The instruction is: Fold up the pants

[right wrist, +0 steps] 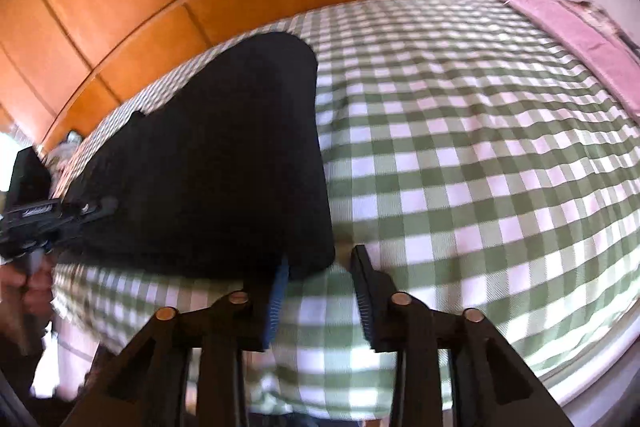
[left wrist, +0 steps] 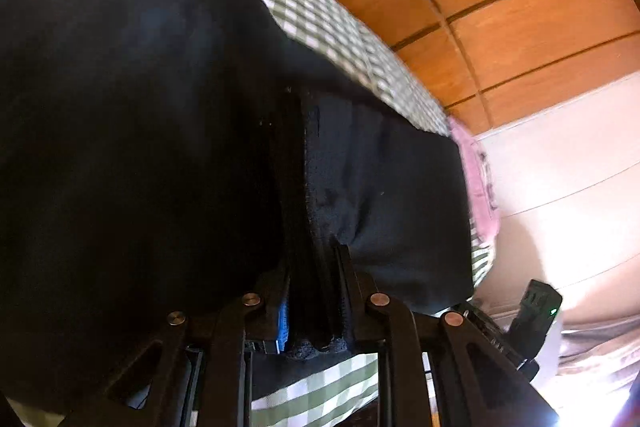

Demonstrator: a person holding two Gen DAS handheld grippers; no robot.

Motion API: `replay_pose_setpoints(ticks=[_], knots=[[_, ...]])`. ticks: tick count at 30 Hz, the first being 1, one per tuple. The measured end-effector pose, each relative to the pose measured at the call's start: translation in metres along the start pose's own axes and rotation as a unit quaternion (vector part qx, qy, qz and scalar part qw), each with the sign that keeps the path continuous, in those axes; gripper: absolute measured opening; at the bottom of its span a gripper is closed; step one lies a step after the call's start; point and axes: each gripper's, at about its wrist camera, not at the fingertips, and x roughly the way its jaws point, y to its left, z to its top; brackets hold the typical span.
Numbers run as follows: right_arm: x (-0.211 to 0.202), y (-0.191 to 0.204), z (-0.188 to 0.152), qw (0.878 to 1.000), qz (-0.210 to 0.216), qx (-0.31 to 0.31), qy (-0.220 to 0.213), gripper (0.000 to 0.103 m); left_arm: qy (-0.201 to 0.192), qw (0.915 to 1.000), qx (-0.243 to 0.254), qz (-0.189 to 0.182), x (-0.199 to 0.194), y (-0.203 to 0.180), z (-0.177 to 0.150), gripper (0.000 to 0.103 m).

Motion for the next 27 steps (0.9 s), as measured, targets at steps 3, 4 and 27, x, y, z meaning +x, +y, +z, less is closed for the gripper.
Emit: replay_pose_setpoints(ticks=[3, 4, 27], knots=[[-0.021, -0.012, 0.000, 0.999, 0.034, 0.000, 0.013, 0.050, -0.003, 0.9998, 0.017, 0.009, -0.003, -0.003, -0.001, 0.019], [-0.029, -0.016, 0.003, 0.999, 0.044, 0.006, 0.010, 0.052, -0.007, 0.9996, 0.024, 0.012, -0.007, -0.005, -0.006, 0.019], [0.076, 0.015, 0.126, 0.996, 0.004, 0.081, -0.027, 0.059, -0.052, 0.9891, 0.099, 0.095, -0.015, -0.050, -0.039, 0.025]])
